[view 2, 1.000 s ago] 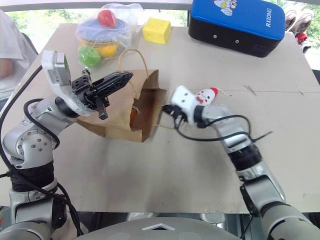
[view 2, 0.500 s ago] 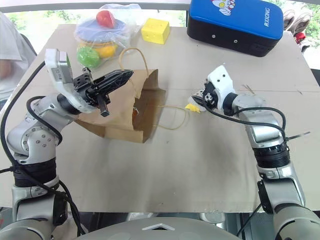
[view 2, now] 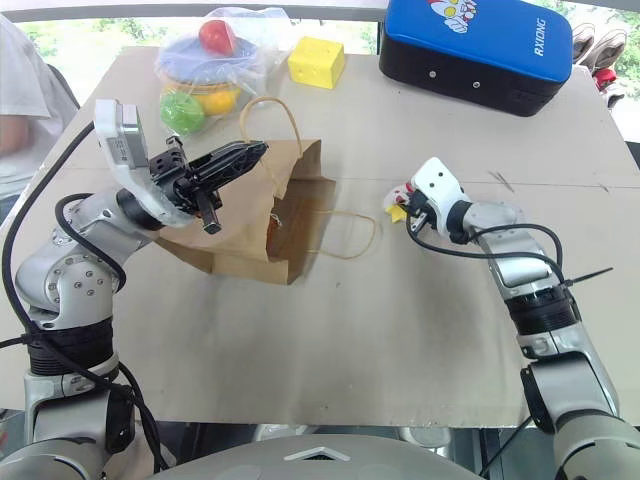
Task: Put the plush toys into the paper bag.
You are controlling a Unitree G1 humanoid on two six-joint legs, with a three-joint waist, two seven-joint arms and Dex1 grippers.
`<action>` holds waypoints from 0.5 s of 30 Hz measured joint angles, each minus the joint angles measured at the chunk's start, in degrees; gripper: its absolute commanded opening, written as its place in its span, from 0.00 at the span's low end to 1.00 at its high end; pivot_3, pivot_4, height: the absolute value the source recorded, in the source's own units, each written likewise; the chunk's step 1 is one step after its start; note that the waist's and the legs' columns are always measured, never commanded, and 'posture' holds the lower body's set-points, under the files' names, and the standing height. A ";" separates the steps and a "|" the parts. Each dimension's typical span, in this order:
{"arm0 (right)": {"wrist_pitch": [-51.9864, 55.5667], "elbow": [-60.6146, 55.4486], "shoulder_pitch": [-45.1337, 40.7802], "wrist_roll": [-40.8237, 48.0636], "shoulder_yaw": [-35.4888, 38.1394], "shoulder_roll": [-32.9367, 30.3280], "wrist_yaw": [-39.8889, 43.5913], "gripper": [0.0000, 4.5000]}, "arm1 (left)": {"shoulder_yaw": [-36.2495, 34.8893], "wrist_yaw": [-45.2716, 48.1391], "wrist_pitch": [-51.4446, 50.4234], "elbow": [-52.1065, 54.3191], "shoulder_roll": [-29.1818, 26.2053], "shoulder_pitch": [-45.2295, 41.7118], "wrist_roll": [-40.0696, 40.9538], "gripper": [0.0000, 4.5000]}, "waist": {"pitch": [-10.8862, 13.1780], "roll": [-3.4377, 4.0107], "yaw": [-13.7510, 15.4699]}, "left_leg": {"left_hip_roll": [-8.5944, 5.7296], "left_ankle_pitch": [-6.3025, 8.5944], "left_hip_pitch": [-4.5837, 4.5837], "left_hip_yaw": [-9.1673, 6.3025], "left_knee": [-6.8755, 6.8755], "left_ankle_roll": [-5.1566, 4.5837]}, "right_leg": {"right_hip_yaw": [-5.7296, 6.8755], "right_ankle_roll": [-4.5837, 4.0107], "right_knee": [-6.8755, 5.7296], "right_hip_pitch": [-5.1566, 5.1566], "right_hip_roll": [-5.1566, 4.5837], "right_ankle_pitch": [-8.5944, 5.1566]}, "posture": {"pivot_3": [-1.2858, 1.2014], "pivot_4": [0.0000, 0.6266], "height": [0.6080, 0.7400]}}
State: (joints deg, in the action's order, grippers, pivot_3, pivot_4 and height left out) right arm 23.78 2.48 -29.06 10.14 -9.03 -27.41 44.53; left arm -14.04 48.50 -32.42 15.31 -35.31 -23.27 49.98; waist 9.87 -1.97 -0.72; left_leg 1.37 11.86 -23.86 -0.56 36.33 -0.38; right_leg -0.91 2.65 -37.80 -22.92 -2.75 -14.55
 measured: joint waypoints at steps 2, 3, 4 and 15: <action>-0.13 -4.58 -0.07 3.05 0.88 1.37 1.38 0.01 | -0.09 0.00 -0.87 0.09 0.07 -0.16 1.39 0.00 | 0.05 0.07 -0.58 | 0.05 0.00 0.03 0.04 0.00 0.00 | -0.06 0.00 -0.07 -0.04 0.04 0.00 | 0.52 0.24 1.00; -0.18 -6.87 -0.70 3.92 0.87 1.94 1.75 0.01 | -0.09 0.02 -1.23 0.25 0.09 -0.18 2.02 0.00 | 0.05 0.07 -0.80 | 0.07 0.00 0.05 0.01 0.00 0.00 | -0.04 0.00 -0.09 -0.04 0.08 0.00 | 0.52 0.24 1.00; -0.33 -8.45 -1.66 4.20 0.51 2.34 2.33 0.01 | -0.08 0.04 -1.57 0.30 0.13 -0.26 2.30 0.00 | 0.05 0.07 -0.95 | 0.09 0.00 0.05 -0.02 0.00 0.00 | -0.01 -0.01 -0.10 -0.04 0.10 0.00 | 0.52 0.24 1.00; -6.91 -3.11 -10.03 1.53 -14.62 12.62 11.07 0.01 | 1.14 -1.33 -3.33 2.40 2.53 -2.89 4.92 0.00 | 0.04 0.06 -1.08 | 0.02 -0.01 0.04 -0.04 0.02 0.01 | 0.01 0.00 -0.09 -0.03 0.04 0.00 | 0.52 0.24 1.00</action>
State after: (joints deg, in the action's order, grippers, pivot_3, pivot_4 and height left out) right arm 16.86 -0.64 -39.09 11.67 -23.66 -14.80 55.60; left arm -12.90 47.17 -35.75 17.71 -32.77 -26.17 54.90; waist 9.92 -1.91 -1.80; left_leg 1.39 11.86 -23.82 -0.61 36.35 -0.38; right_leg -0.90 2.64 -37.89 -22.95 -2.71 -14.54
